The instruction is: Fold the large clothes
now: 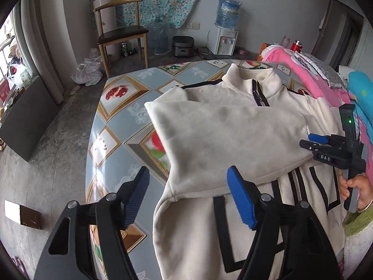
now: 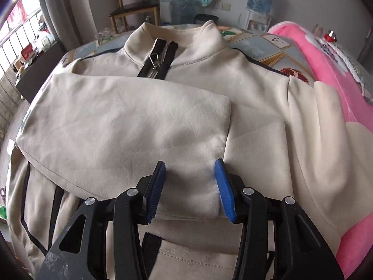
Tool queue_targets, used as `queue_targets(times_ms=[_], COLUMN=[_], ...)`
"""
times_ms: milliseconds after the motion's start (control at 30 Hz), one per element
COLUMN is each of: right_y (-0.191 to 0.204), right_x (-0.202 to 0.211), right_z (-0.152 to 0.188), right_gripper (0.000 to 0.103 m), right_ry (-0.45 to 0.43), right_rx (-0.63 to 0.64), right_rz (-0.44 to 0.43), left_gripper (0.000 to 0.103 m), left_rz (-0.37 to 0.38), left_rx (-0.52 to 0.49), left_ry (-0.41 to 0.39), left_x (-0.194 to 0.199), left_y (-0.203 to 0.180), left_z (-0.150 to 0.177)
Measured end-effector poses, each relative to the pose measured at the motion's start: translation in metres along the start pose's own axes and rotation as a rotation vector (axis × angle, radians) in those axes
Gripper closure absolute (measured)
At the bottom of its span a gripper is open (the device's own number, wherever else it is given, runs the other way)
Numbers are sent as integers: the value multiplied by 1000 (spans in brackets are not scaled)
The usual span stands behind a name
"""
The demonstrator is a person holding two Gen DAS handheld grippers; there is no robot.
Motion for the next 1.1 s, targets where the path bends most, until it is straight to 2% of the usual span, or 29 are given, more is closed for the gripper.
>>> queue_targets(times_ms=[67,167,300,400,500,600,700,833,1000,1100], right_y=[2,7,11,7,0,2,2,-2,-29,-65], right_x=[6,17,19,2,-19,-18,-4,28,65,91], right_z=[-4,-20,-41,-44,-33,-28,-29,-35,-29,-18], right_gripper=[57,48,41,41,41,40,37,21,19,19], right_ry=[8,-45,-97,-81,-24,-25,-33,-92,-129,-149], right_rx=[-9,-1,10,-1,-10,12,-11,-49,-133,-210], right_rz=[1,-18,-13,4,38,48,21,-2,-60,-32], left_gripper=[32,30,30,30,28,27,27,27,27,26], left_rz=[0,13,-36,-76,-114,-135,-128,-114,-113,-113], left_rx=[-16,-23,-48,-55,-51,-61,-43,-30,-54,-64], left_ry=[-14,-1,46,97,144,112,116,94,138,155], left_x=[-3,-21,-58,-85,-106,-103,-99,-89,-95,-101], left_y=[-10,-28,-48,-56,-58,-59,-56,-58,-68,-71], left_z=[-11,-26,-31,-24,-13,-11,-14,-20,-14,-8])
Point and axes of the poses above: each gripper's, at about its wrist camera, not at the fingertips, and x roughly against the way its jaws point, y to its left, z to its underside, the point moved 5 cm from there along -x, roughly the way its jaws point, and after that the axes turned 12 degrees about -z, right-handed, at the moved point
